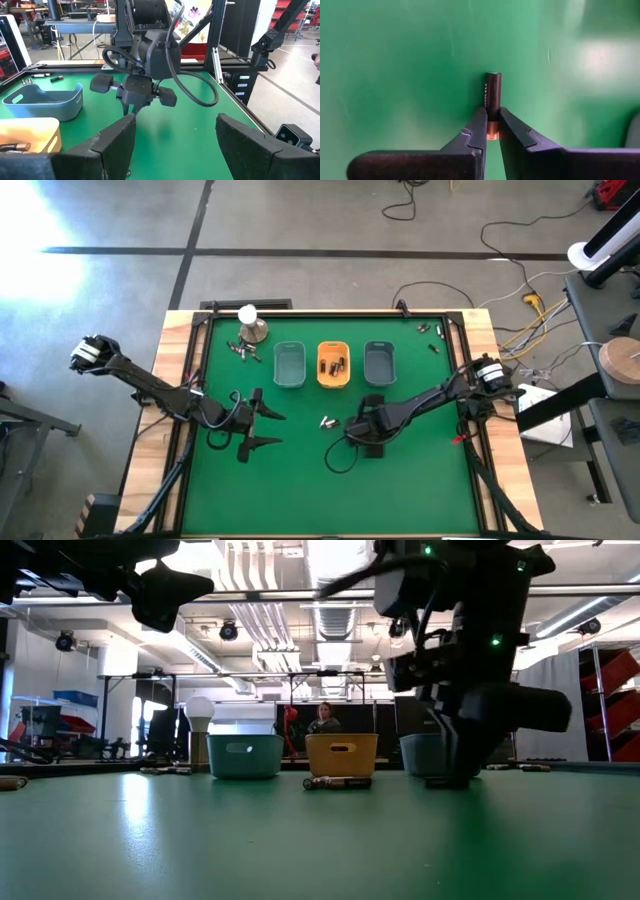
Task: Sort batteries
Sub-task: Put the small black battery into the blue bin
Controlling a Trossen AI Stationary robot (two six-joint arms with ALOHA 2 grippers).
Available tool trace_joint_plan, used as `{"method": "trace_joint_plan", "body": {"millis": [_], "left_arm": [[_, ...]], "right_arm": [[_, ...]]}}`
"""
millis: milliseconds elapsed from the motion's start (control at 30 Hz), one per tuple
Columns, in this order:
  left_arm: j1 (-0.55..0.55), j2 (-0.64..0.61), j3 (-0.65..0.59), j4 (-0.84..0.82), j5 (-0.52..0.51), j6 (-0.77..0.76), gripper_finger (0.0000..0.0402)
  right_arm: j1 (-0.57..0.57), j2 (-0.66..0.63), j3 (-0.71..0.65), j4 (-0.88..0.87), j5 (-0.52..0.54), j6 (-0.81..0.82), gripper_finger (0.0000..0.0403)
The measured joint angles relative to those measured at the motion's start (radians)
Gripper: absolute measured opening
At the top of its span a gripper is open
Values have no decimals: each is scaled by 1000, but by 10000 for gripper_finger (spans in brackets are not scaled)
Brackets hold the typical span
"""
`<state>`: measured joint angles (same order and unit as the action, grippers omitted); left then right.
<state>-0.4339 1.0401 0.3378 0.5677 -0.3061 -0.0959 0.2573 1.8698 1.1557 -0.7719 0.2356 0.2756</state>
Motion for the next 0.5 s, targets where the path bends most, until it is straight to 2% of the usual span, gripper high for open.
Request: {"method": "trace_joint_plan", "body": {"millis": [300, 400, 500], "left_arm": [[0, 0, 0, 10, 0, 0, 252], [0, 0, 0, 10, 0, 0, 252], [0, 0, 0, 8, 0, 1, 252]], "right_arm": [[-10, -27, 9, -76, -148, 5, 25], [-20, -70, 26, -117, -205, -2, 24], [-47, -143, 60, -102, -196, -30, 24]]}}
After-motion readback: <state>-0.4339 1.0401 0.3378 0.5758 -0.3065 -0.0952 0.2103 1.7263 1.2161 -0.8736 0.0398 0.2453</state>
